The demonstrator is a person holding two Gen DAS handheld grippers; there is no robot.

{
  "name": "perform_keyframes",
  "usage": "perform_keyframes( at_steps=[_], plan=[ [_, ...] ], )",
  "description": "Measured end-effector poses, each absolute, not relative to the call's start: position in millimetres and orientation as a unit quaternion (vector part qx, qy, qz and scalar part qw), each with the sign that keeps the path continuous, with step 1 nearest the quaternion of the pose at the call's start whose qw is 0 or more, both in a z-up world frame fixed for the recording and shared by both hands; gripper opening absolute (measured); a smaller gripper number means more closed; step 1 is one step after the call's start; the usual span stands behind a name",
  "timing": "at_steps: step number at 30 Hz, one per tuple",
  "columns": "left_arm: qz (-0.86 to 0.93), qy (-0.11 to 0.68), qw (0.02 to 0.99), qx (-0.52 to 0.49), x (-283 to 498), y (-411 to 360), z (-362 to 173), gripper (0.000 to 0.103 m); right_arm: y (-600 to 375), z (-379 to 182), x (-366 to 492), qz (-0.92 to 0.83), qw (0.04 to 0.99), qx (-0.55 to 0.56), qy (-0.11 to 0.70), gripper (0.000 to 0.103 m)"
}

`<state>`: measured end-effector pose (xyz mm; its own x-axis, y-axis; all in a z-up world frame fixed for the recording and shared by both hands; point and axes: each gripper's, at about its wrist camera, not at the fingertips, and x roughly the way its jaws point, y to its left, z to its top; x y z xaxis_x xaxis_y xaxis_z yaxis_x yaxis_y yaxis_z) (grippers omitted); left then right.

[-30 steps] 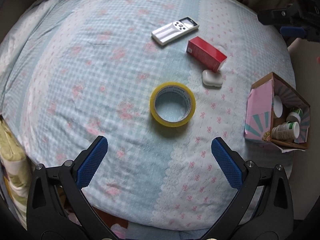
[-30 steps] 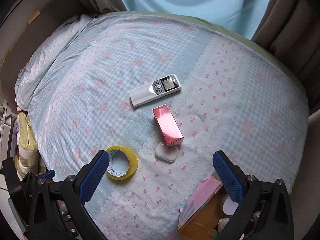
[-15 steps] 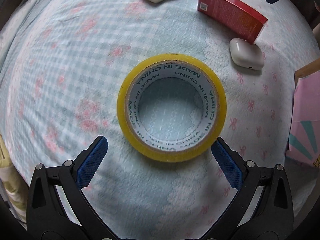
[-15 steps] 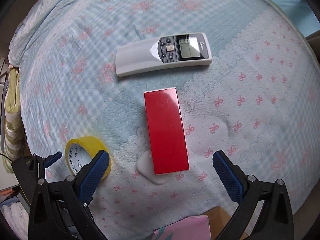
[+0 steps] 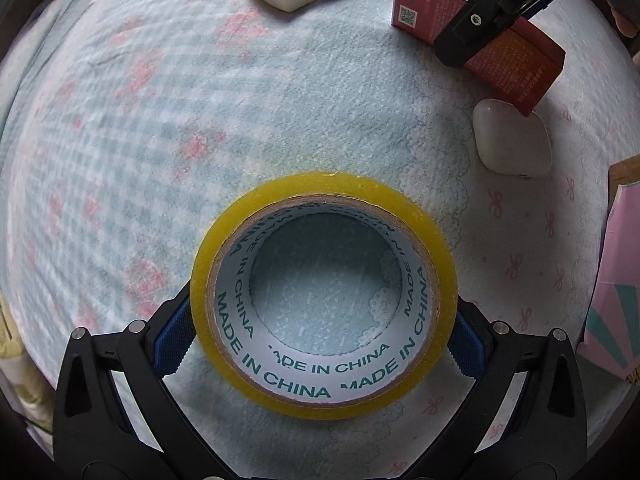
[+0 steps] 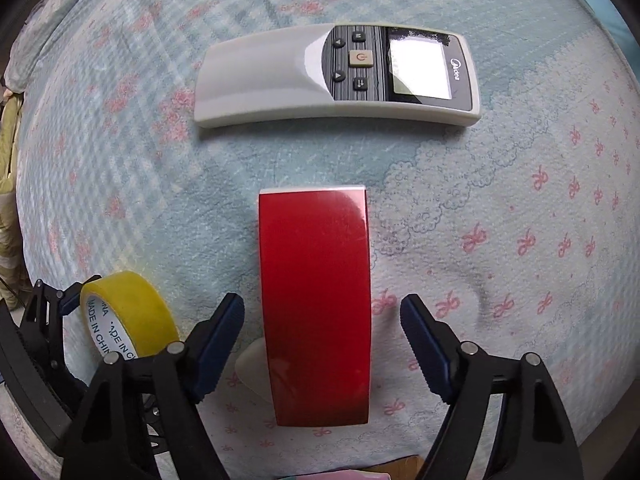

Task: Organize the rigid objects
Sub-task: 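Grasp yellow tape roll with left gripper while right gripper grasps red box, then lift tape roll and red box and carry both over the box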

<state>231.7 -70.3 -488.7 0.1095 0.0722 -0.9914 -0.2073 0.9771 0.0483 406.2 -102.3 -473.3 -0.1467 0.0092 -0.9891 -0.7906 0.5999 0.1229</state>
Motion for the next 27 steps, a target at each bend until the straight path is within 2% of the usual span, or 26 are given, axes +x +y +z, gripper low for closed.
perform_keyframes(
  at_steps=[2,4,6,10,13,22,27],
  plan=[
    [0.094,0.662,0.741,-0.058,236,-70,-489,0.103,-101,-477,408,0.340,0.584,-0.284,0.680,0.075],
    [0.092,0.663,0.740,-0.060,240,-69,-488,0.102,-100,-481,411,0.336,0.579,-0.284,0.686,0.063],
    [0.085,0.665,0.739,-0.069,244,-67,-487,0.098,-98,-487,415,0.331,0.576,-0.286,0.691,0.057],
    [0.083,0.666,0.737,-0.078,249,-59,-487,0.098,-96,-494,420,0.325,0.576,-0.290,0.692,0.052],
    [0.081,0.665,0.738,-0.081,249,-54,-487,0.097,-93,-497,423,0.323,0.575,-0.304,0.688,0.040],
    [0.082,0.660,0.742,-0.084,236,-47,-481,0.097,-88,-490,404,0.323,0.587,-0.321,0.669,0.039],
    [0.084,0.646,0.754,-0.084,228,-40,-461,0.097,-92,-478,398,0.320,0.601,-0.311,0.663,0.038]
  ],
)
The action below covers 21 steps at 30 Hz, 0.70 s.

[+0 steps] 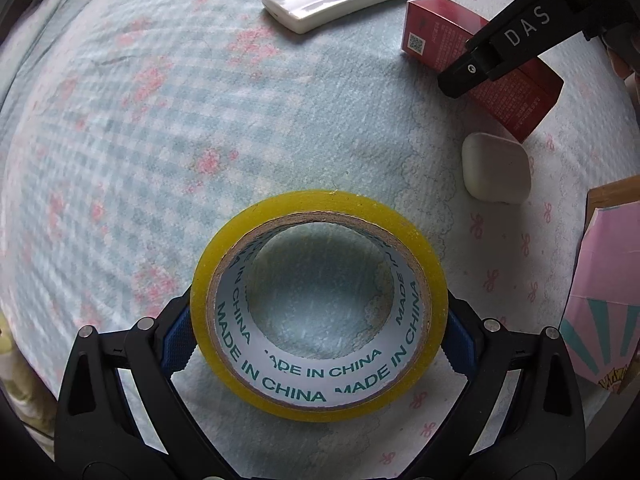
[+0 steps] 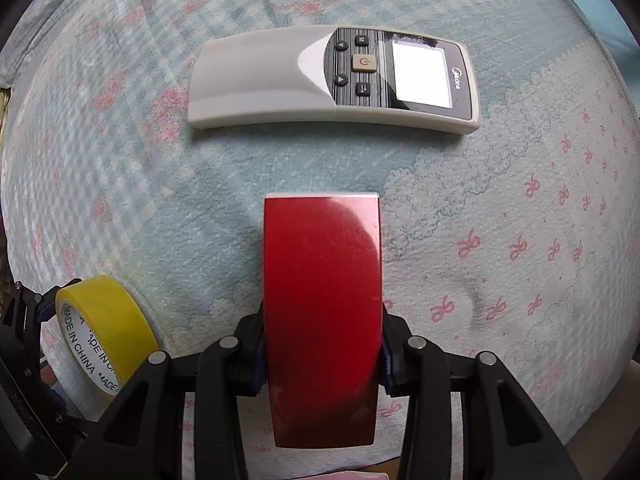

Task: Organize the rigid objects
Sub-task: 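Lift tape roll and red box and carry both over the box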

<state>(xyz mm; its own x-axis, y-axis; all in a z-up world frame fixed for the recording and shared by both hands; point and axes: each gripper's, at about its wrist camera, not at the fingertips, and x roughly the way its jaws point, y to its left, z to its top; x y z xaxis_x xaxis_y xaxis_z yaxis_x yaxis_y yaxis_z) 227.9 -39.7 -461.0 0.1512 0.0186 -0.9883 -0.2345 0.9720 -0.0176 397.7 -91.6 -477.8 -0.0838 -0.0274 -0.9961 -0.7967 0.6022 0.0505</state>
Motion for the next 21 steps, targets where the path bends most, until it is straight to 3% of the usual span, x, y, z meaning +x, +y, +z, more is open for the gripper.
perform_keyframes(
  at_steps=[10,21],
  plan=[
    [0.084,0.615,0.779,-0.081,213,-20,-403,0.097,-89,-418,382,0.323,0.639,-0.289,0.636,0.038],
    [0.059,0.576,0.814,-0.046,202,-35,-327,0.097,-122,-314,356,0.311,0.696,-0.215,0.611,0.038]
  ],
)
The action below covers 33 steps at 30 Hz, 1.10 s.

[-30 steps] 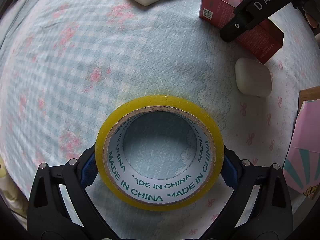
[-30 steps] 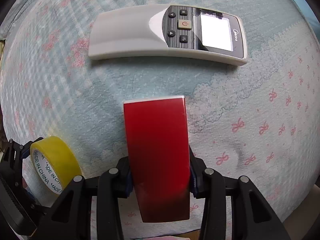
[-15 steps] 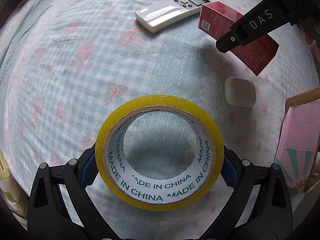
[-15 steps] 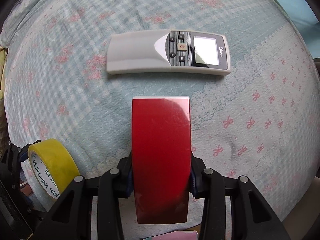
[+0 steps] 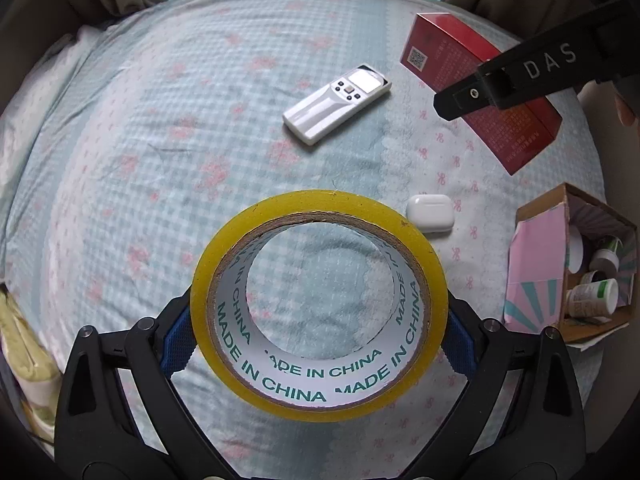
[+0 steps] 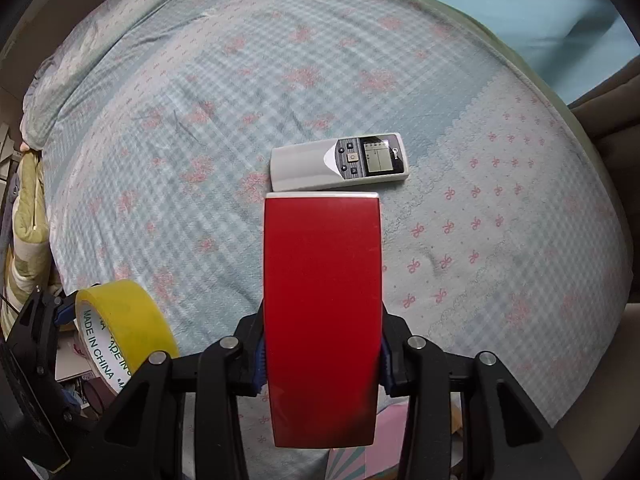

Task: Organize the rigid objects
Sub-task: 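Lift tape roll and red box and carry both over the box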

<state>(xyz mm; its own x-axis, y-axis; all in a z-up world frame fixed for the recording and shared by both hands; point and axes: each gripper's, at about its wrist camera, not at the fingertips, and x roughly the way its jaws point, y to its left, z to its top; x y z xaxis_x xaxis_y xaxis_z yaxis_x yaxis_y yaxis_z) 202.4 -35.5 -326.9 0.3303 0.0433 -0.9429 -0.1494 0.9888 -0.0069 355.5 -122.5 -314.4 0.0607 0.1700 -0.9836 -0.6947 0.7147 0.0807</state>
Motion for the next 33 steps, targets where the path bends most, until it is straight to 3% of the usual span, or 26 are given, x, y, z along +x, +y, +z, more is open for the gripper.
perform_keyframes(
  at_steps=[18,26,33],
  plan=[
    [-0.077,0.510,0.856,0.040,219,-137,-198,0.097,-276,-187,296,0.211,0.785,-0.089,0.576,0.038],
    [-0.161,0.498,0.849,0.075,240,-230,-180,0.097,-376,-180,277,0.140,0.796,-0.038,0.588,0.038],
    [-0.211,0.515,0.824,0.106,252,-298,-205,0.097,-440,-203,269,0.101,0.790,-0.002,0.605,0.038]
  ],
)
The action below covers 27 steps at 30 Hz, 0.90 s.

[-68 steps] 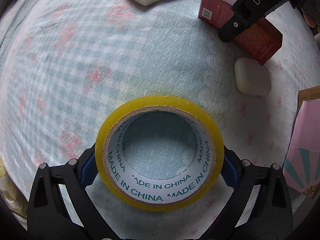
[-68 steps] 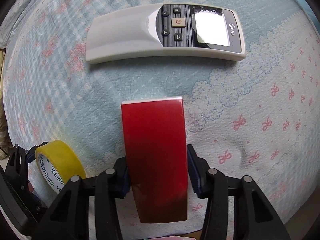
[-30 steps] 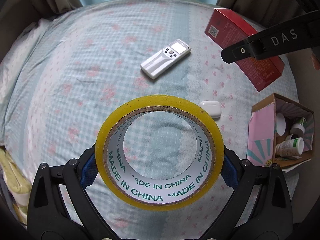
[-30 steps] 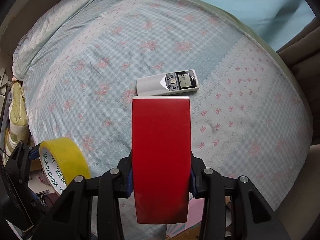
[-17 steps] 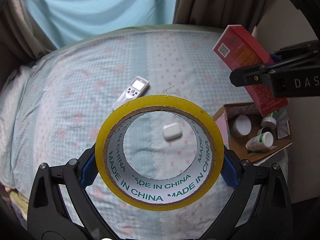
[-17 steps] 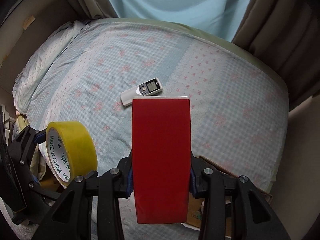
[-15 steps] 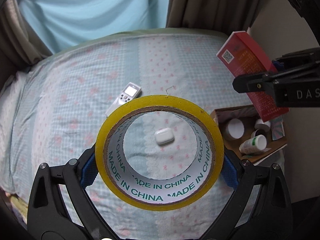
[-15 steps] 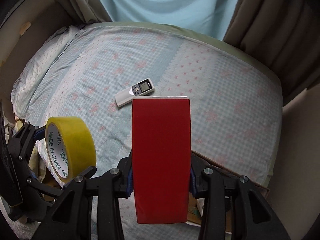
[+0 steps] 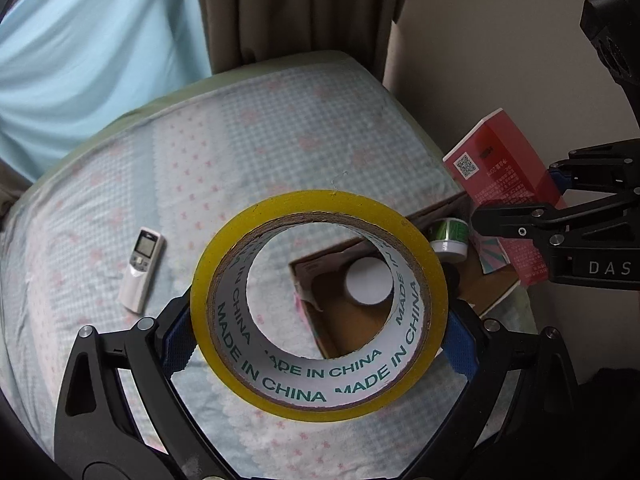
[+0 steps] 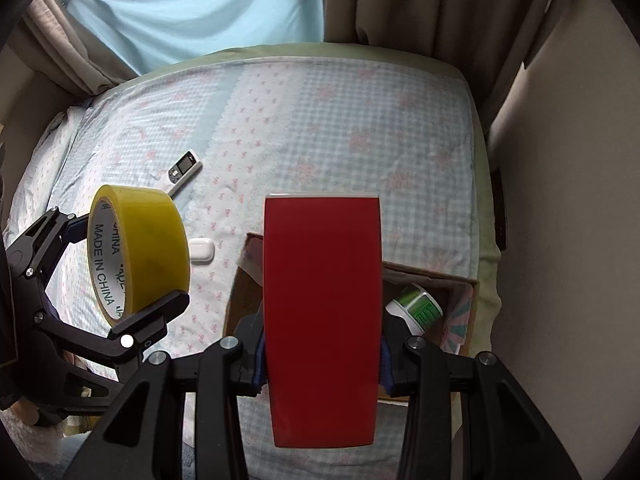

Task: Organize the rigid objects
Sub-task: 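Lift tape roll and red box and carry both over the box, then lower tape roll and red box into the box and open both grippers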

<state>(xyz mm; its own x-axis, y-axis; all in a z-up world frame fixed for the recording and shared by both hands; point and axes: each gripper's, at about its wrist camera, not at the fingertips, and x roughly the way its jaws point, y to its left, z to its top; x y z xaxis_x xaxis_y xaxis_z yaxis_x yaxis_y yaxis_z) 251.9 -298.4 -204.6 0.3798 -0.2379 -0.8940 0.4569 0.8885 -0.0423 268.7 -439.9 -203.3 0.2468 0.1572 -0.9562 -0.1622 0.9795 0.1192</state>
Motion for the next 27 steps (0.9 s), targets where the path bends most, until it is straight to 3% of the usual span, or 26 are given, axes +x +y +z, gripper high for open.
perform_keyframes(
  at_steps=[11,27],
  plan=[
    [-0.235,0.570,0.763,0.194,260,-346,-295,0.097,-493,-281,255,0.077,0.751,0.024,0.655,0.038],
    [-0.263,0.571,0.699,0.342,237,-375,-387,0.097,-496,-370,267,0.102,0.715,0.042,0.690,0.038]
  ],
)
